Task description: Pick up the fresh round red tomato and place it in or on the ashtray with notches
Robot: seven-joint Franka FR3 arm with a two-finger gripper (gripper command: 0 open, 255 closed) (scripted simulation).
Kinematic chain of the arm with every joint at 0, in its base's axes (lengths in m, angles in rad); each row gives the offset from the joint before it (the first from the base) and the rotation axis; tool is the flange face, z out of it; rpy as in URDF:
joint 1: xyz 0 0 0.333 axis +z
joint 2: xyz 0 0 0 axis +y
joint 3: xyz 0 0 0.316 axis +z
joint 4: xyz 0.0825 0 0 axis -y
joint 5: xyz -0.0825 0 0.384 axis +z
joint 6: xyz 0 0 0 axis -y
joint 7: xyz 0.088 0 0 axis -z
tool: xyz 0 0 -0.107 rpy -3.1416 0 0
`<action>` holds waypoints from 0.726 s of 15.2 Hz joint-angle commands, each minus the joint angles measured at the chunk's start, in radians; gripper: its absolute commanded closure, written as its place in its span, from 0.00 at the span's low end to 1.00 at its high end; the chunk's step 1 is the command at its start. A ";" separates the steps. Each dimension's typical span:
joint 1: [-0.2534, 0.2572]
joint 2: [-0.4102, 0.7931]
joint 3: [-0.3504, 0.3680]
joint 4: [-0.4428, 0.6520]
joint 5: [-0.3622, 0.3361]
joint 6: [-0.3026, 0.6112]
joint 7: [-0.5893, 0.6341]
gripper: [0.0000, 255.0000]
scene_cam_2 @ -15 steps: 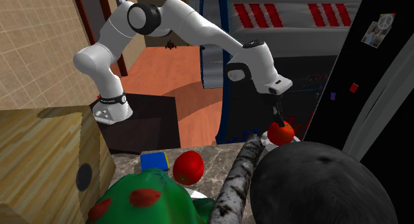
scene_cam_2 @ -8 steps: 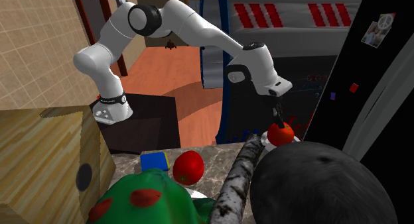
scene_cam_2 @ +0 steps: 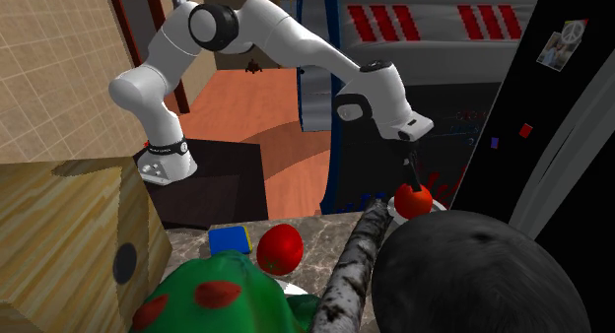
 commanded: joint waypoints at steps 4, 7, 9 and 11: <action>0.030 -0.123 -0.025 -0.113 -0.015 -0.011 -0.002 0.00; 0.030 -0.123 -0.025 -0.113 -0.015 -0.011 -0.002 0.00; 0.030 -0.123 -0.025 -0.113 -0.015 -0.011 -0.002 0.00; 0.030 -0.123 -0.025 -0.113 -0.015 -0.011 -0.002 0.00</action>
